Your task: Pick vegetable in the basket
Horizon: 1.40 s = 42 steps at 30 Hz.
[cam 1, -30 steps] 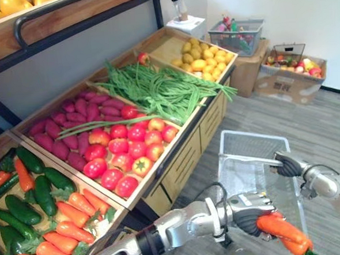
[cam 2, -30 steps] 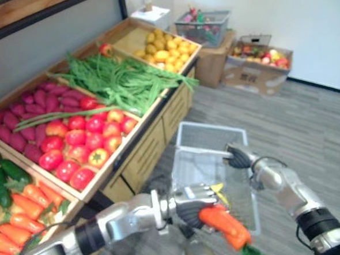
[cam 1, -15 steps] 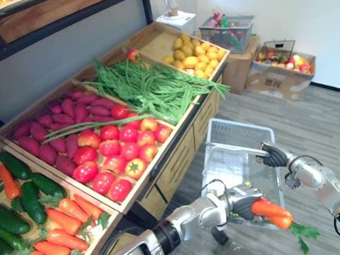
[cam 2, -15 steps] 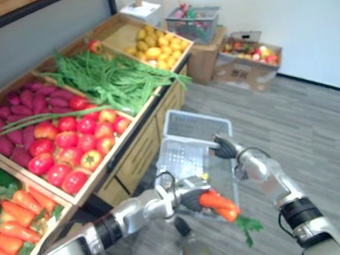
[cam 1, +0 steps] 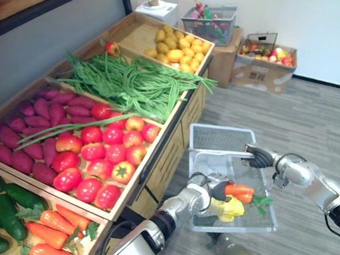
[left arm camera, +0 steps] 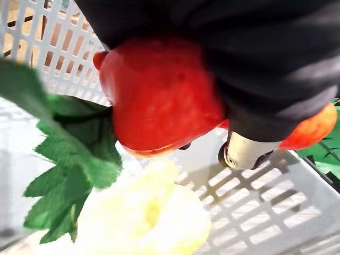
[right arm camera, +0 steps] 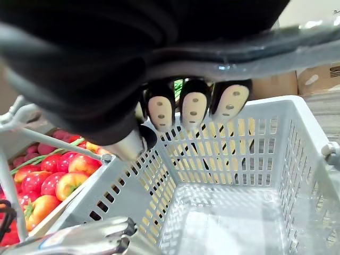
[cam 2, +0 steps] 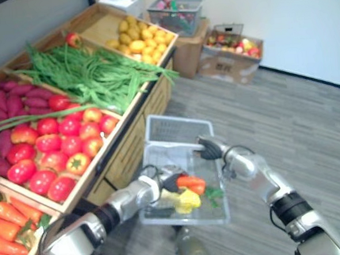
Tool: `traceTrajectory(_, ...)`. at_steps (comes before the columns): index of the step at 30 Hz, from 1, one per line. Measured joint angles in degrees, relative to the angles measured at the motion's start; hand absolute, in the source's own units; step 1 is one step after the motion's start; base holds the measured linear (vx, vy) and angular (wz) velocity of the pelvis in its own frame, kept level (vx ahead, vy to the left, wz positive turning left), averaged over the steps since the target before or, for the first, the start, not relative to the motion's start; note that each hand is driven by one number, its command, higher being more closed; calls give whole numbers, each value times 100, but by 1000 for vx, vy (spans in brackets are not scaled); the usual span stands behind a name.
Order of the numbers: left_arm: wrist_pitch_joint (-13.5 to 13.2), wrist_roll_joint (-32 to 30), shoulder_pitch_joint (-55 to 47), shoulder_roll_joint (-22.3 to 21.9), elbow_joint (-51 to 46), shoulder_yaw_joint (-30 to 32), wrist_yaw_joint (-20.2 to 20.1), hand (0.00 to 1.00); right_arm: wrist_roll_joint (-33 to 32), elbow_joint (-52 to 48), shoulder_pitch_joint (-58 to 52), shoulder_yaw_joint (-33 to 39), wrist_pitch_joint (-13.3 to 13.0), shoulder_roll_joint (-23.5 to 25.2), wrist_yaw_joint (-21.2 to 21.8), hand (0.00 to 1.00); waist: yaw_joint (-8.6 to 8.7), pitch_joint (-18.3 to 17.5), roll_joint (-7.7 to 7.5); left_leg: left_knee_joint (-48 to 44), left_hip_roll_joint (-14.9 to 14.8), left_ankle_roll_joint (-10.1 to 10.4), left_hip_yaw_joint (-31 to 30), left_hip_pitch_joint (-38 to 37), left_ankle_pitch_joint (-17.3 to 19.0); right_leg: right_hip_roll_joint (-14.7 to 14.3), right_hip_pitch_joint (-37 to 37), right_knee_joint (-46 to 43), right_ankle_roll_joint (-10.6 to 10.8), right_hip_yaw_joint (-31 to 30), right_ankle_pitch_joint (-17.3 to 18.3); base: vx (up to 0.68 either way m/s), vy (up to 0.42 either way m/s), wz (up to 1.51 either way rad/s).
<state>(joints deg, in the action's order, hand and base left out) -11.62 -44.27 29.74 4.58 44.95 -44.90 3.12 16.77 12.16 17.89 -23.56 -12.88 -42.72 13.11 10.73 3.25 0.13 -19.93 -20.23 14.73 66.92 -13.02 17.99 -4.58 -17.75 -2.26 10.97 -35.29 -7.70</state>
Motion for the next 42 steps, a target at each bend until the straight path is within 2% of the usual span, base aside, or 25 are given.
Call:
traceTrajectory(7,213,-202,49,-100,110,295,114,0,-157,-48,-12,0,4,-4,41,100,9,37,-60,85,86,-1,6,-18,-31,28,-2,1,1,-21,0,-40,-2,-1)
traceTrajectory(19,222,-203,53,-254,82,281,35,0,-203,-129,-227,16,22,-3,129,100,-3,37,-60,83,78,-1,-22,-12,-31,49,16,1,1,15,0,-37,-6,2)
traceTrajectory(21,220,-188,59,-246,-217,114,16,0,-168,-129,-375,129,41,38,116,100,-27,37,-60,81,60,-8,-145,9,-34,84,52,7,0,91,1,-55,-17,23)
traceTrajectory(24,168,-58,40,-192,-1100,-187,-27,0,-79,-122,-776,706,123,360,68,100,-78,38,-60,72,13,-38,-382,106,-52,197,134,17,0,372,3,-60,-20,43)
traceTrajectory(27,8,477,-282,188,-2273,-487,-197,0,-73,-78,-1210,1547,224,735,-137,100,-166,37,-60,13,-72,-64,-759,227,-66,303,277,17,-10,760,9,-78,-28,60)
traceTrajectory(28,-112,723,-458,406,-2844,-645,-314,0,-64,-16,-1344,1883,261,914,-249,100,-225,36,-58,-22,-108,-70,-935,283,-67,331,340,10,-14,913,12,-88,-32,62)
traceTrajectory(29,-342,1053,-691,573,-3701,-837,-433,0,-41,109,-1461,2255,294,1055,-366,100,-337,33,-53,-26,-104,-91,-1086,353,-80,403,372,-6,-15,1081,12,-89,-29,64)
traceTrajectory(31,-545,1469,-913,689,-4383,-1058,-593,0,-14,359,-1469,2500,307,1180,-477,100,-363,32,-52,-32,-99,-109,-1274,437,-86,486,415,-5,-24,1254,18,-63,-15,56)
traceTrajectory(33,-867,2106,-1237,971,-5316,-1410,-875,0,129,785,-1477,2922,382,1451,-675,100,-460,31,-53,-44,-96,-146,-1524,515,-107,574,507,-14,-32,1494,23,-69,-17,59)
traceTrajectory(34,-909,2621,-1349,1189,-5704,-1491,-1096,0,135,1059,-1480,3136,469,1556,-747,100,-525,19,-51,-58,-94,-169,-1663,566,-116,622,548,-28,-52,1630,37,-72,-22,47)
traceTrajectory(35,-904,2862,-1397,1322,-5857,-1489,-1158,0,135,1183,-1487,3250,502,1610,-790,100,-540,11,-51,-68,-89,-181,-1749,613,-122,650,555,-39,-59,1690,42,-92,-31,57)
traceTrajectory(36,-875,3475,-1452,1601,-6077,-1467,-1277,0,135,1426,-1526,3509,549,1706,-917,100,-623,10,-48,-87,-77,-198,-1917,710,-129,711,571,-48,-72,1826,51,-84,-33,65)
traceTrajectory(39,-672,4409,-1853,2272,-6553,-970,-1364,0,134,2053,-1596,4243,744,1932,-1162,100,-709,-20,-21,-130,-47,-269,-2436,1058,-178,900,616,-45,-120,2297,96,-77,-24,71)
traceTrajectory(42,-647,4668,-2197,2555,-6881,-485,-1353,0,124,2435,-1807,4841,789,2033,-1323,100,-810,-34,-4,-118,21,-349,-2899,1368,-278,1057,646,-25,-144,2698,117,-55,-14,86)
